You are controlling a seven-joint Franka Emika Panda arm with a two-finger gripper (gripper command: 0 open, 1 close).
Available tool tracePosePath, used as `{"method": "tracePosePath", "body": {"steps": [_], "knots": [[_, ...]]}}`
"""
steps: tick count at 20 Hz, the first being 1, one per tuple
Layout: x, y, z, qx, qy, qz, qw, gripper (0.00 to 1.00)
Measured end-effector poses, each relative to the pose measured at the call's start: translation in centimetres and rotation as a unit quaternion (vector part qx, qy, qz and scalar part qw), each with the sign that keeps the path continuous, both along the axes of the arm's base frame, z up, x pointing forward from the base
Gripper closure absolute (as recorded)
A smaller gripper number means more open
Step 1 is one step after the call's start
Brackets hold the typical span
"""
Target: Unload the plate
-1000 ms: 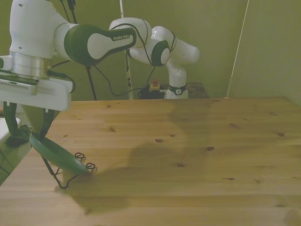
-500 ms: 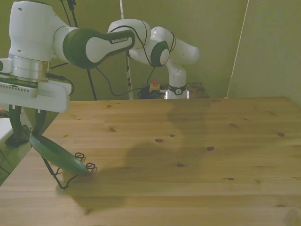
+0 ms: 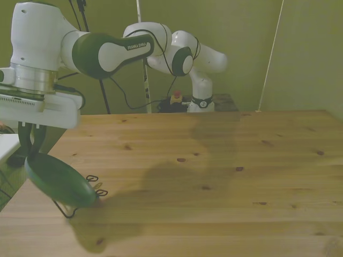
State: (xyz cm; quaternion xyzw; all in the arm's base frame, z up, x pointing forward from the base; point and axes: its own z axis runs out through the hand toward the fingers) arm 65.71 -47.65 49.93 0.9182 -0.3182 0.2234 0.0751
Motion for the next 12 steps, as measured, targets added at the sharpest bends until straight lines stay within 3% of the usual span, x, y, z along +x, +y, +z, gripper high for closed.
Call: {"method": "tracePosePath", "body": {"steps": [7,12], "knots": [[0.6,2.6,4.1,0.003,-0.028,0.019,0.9994,1.0],[2.1,9.0,8.6,0.059,-0.047,0.024,0.9969,1.0]]}}
